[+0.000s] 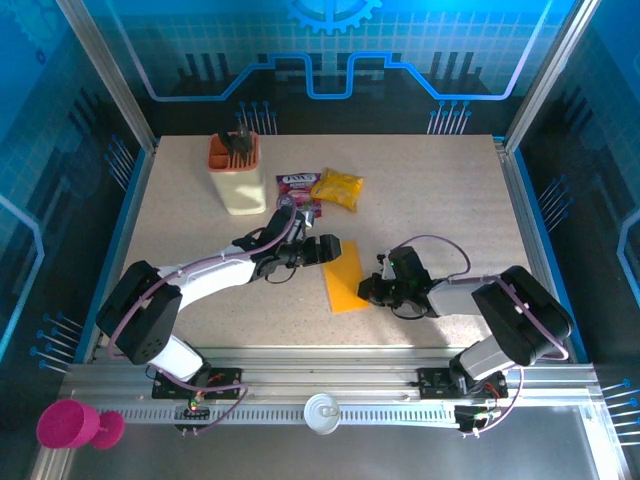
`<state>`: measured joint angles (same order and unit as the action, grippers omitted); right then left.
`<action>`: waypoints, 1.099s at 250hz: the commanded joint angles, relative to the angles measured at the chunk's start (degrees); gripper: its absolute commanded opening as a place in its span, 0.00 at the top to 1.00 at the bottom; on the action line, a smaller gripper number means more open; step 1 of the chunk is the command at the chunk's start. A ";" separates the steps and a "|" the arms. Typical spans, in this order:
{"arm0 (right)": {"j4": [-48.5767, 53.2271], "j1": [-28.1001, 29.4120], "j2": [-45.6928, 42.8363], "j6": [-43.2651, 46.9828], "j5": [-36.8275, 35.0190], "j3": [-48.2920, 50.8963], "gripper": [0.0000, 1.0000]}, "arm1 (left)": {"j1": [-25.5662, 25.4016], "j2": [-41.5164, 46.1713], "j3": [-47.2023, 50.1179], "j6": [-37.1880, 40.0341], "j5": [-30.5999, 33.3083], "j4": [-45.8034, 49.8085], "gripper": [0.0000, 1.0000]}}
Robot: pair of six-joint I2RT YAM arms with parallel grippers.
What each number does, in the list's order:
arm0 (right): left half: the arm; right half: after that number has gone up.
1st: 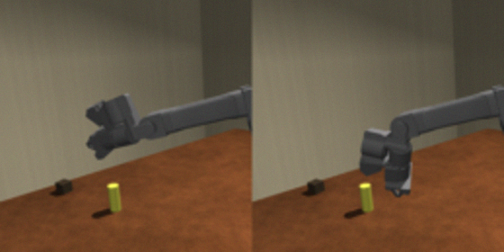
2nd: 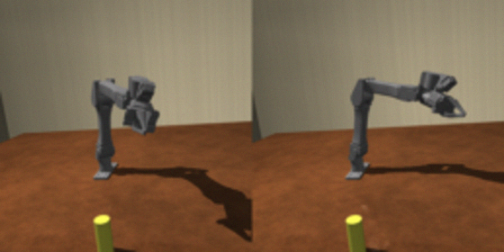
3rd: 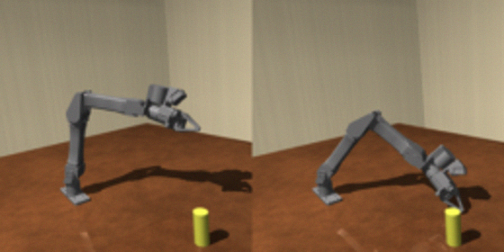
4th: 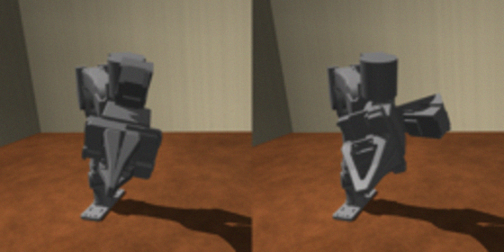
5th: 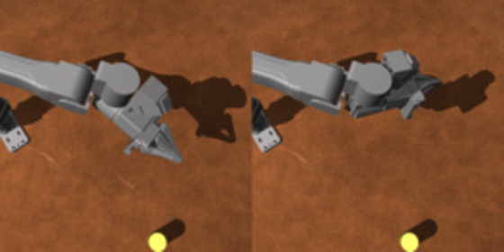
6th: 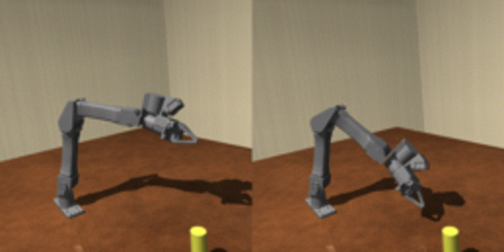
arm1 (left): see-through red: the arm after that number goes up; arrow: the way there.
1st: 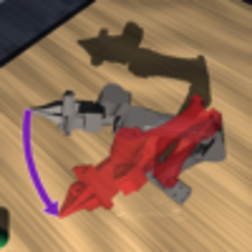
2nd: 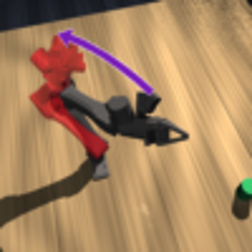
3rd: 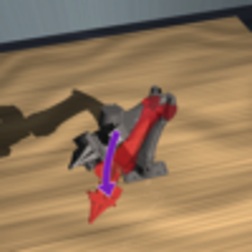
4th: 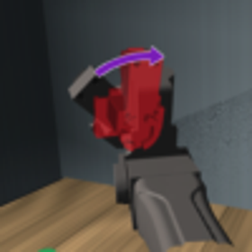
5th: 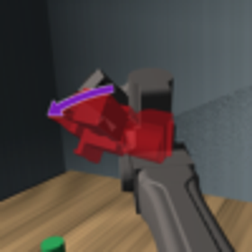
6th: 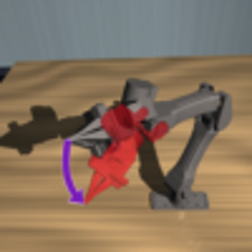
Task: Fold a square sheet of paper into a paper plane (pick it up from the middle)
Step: Move the paper to the center of the table, then third fold the triangle at the center of the table.
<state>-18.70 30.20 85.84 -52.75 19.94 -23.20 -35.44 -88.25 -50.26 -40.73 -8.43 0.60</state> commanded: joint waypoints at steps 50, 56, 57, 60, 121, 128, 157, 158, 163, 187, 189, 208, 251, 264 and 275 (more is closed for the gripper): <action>21.03 -1.83 -8.68 9.59 -2.87 -10.02 1.00 | -0.95 0.18 1.47 -5.95 0.26 0.31 0.15; 21.29 -2.27 -8.47 10.21 -2.39 -10.64 1.00 | -0.90 0.18 1.72 -6.67 0.13 0.03 0.16; 21.27 -2.30 -8.44 10.30 -2.25 -10.68 1.00 | -0.92 0.14 1.73 -6.79 0.11 -0.02 0.16; 21.21 -2.53 -8.29 10.56 -1.93 -10.84 1.00 | -0.94 0.10 1.89 -7.13 0.04 -0.07 0.16; 18.48 -3.62 -2.81 12.72 1.49 -12.94 1.00 | -1.10 -1.44 2.72 -10.93 -2.55 -2.08 0.25; 17.83 -3.65 -2.05 12.63 1.58 -12.76 1.00 | -1.16 -1.60 2.71 -10.79 -2.75 -1.99 0.25; 15.19 -4.16 0.53 12.26 2.09 -11.62 1.00 | -1.12 -1.88 2.79 -10.39 -2.77 -1.07 0.26; 15.10 -4.17 0.63 12.20 2.15 -11.57 1.00 | -1.17 -1.91 2.79 -10.41 -2.80 -1.05 0.26; 14.68 -4.21 1.07 12.23 2.20 -11.43 1.00 | -1.13 -1.91 2.80 -10.33 -2.86 -0.96 0.26; 13.04 -4.92 3.11 12.26 2.35 -10.50 1.00 | -1.18 -2.35 2.62 -9.98 -2.88 -0.43 0.27; 12.89 -4.98 3.21 12.24 2.39 -10.47 1.00 | -1.20 -2.43 2.58 -9.85 -2.90 -0.43 0.27; 11.78 -5.43 4.77 12.06 2.75 -9.64 1.00 | -1.20 -3.08 2.36 -9.82 -3.24 -0.38 0.27; 9.37 -6.43 7.62 11.38 3.30 -7.85 1.00 | -1.64 -4.73 1.77 -9.77 -3.52 0.12 0.28; 8.58 -6.64 8.10 11.03 3.51 -7.31 1.00 | -1.89 -5.16 1.71 -9.61 -3.80 0.01 0.28; 8.16 -6.71 8.23 10.83 3.25 -6.86 1.00 | -2.15 -5.61 1.40 -9.52 -3.83 0.29 0.28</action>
<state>-9.52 24.29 92.07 -41.58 23.42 -32.27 -36.67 -92.60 -48.31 -50.70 -10.41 -0.25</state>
